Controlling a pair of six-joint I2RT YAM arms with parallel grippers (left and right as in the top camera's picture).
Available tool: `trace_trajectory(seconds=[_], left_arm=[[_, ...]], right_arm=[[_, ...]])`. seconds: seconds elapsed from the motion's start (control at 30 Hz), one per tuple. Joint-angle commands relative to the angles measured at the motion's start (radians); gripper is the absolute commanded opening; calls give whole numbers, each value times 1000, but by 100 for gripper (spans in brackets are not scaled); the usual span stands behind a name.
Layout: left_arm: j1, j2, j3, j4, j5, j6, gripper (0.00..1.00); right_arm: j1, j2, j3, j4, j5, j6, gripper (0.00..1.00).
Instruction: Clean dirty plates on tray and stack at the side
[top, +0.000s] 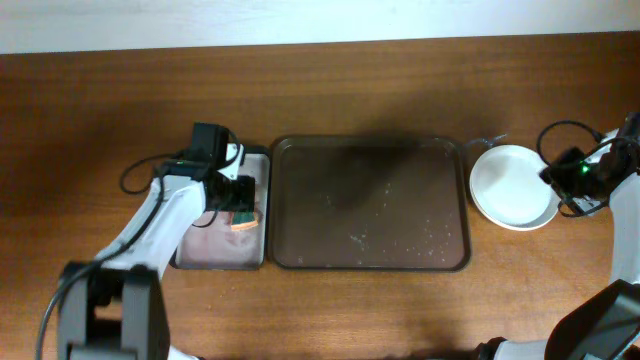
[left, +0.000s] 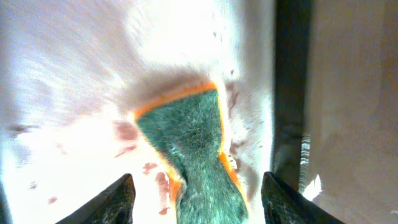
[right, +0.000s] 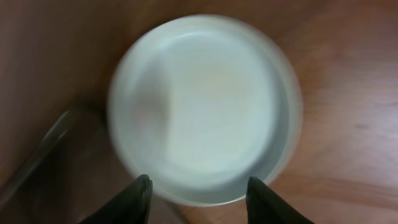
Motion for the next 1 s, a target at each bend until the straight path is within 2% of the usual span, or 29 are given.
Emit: trace_trajectory(seconds=[0.0, 0.03, 0.07, 0.1, 0.13, 0.17, 0.3, 0.47, 0.5, 0.6, 0.67, 0.8, 0.9, 0.97], left_arm=[[2, -116, 25, -22, -49, -104, 81], [2, -118, 24, -49, -50, -122, 93], [2, -117, 24, -79, -50, -124, 100], [2, -116, 20, -105, -50, -124, 100], [2, -116, 14, -145, -50, -133, 99], [2, -116, 14, -191, -66, -177, 100], [2, -117, 14, -384, -65, -217, 100], [1, -181, 7, -526, -64, -217, 99], [1, -288, -32, -504, -65, -217, 100], [1, -478, -128, -404, -84, -217, 100], [-3, -687, -229, -302, -84, -205, 100], [-11, -1087, -386, -202, -84, -206, 99], [-12, -1220, -396, -203, -84, -206, 99], [-12, -1236, -396, -203, -84, -206, 100]], right_arm=[[98, 2, -12, -21, -187, -142, 52], [150, 2, -12, -50, -187, -174, 56], [200, 2, -12, -82, -187, -224, 59], [260, 3, -12, -113, -183, -287, 66], [330, 3, -12, -146, -153, -324, 96], [402, 3, -12, -177, -71, -323, 99], [534, 2, -12, -281, 83, -262, 99], [540, -33, -33, -383, 80, -243, 99], [540, -137, -107, -334, 80, -231, 99], [540, -304, -222, -224, 80, -210, 99], [540, -485, -310, -140, 101, -210, 99], [540, -763, -337, -116, 136, -207, 99], [540, -838, -337, -117, 136, -207, 99], [540, -838, -337, -117, 136, -207, 99]])
